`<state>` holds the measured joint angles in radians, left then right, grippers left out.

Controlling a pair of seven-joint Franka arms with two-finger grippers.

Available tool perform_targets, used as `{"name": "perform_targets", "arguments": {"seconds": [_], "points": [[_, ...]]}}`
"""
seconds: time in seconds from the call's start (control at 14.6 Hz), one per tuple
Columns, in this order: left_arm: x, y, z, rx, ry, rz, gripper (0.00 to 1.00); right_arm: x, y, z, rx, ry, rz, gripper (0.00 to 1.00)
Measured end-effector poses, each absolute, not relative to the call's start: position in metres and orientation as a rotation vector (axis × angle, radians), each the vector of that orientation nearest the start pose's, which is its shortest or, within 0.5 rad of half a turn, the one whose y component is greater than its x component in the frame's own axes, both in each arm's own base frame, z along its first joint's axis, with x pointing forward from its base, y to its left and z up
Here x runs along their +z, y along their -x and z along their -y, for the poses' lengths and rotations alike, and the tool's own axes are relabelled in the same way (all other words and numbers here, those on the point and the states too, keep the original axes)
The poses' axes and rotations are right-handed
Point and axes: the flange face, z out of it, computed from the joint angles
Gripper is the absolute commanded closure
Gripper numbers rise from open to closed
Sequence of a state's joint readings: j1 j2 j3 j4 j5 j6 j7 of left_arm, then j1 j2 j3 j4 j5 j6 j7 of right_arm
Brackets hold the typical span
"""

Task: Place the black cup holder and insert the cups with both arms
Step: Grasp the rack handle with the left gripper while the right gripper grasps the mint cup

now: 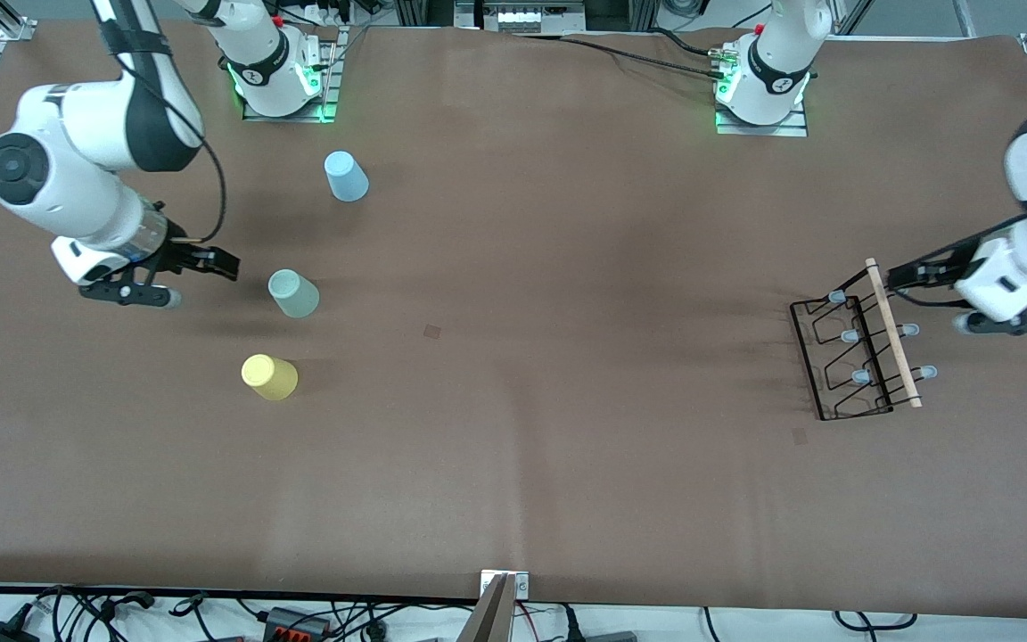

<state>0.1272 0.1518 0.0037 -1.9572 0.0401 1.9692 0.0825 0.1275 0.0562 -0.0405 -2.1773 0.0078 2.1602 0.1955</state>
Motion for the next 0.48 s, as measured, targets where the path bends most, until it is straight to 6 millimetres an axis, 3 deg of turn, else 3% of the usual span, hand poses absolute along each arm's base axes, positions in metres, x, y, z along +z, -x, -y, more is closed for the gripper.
{"name": "perform_targets", "arguments": {"seconds": [0.07,0.41,0.48], "points": [[0.379,-0.568,-0.072,0.183,3.113,0.032,0.04,0.356,-0.530,-0.049,0.107,3.141,-0.175,0.00],[0.345,-0.558,-0.070,0.099,3.115,0.022,0.36,0.342,-0.529,-0.073,0.058,3.136,-0.249,0.00],[0.341,-0.558,-0.070,0.096,3.115,0.020,0.48,0.338,-0.530,-0.079,0.039,3.134,-0.258,0.00]]}}
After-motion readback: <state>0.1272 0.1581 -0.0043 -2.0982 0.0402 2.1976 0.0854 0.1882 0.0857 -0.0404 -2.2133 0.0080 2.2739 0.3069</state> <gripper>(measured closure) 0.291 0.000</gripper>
